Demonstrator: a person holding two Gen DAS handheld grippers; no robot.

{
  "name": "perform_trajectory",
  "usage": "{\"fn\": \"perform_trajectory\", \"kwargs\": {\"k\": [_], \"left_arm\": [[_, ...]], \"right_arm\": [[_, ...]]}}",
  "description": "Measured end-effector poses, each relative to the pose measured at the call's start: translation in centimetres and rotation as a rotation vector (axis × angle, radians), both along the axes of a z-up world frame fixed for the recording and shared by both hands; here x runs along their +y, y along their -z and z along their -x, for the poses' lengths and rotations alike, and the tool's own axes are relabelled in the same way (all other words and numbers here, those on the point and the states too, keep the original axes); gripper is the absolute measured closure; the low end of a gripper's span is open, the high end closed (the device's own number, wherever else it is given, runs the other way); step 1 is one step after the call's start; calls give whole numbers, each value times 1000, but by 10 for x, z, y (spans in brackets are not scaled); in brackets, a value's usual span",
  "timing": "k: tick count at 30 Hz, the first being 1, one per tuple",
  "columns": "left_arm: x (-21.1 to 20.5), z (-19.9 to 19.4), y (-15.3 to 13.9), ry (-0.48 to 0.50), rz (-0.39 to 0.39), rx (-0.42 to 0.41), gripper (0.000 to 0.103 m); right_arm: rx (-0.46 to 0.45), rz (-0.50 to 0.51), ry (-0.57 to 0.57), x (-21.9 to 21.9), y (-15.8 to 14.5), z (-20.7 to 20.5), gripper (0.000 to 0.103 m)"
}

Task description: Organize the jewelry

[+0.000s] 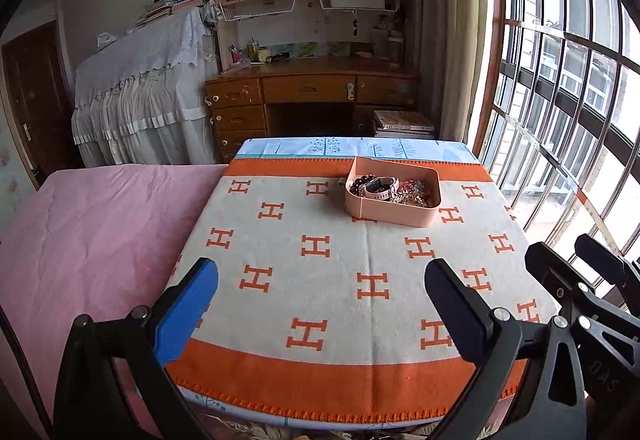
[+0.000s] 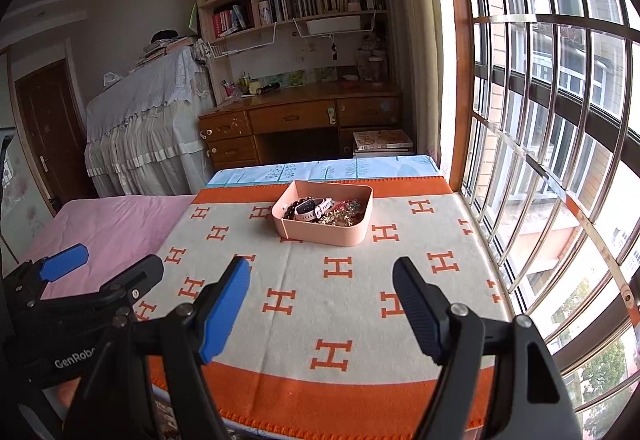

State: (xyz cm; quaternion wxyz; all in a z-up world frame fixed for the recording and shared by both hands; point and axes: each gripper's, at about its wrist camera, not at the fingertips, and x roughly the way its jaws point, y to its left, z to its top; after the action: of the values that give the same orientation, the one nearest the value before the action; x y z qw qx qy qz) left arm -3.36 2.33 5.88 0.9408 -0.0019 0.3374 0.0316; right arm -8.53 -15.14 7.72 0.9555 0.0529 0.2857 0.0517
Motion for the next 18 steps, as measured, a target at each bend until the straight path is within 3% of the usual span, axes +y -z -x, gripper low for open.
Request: {"fn": "perform_trajectory", "kwargs": {"k": [18], "left_arm": [[-1, 0, -1, -1, -2, 3, 1]], "right_arm": [[4, -11, -3, 1, 0, 1, 28]]}}
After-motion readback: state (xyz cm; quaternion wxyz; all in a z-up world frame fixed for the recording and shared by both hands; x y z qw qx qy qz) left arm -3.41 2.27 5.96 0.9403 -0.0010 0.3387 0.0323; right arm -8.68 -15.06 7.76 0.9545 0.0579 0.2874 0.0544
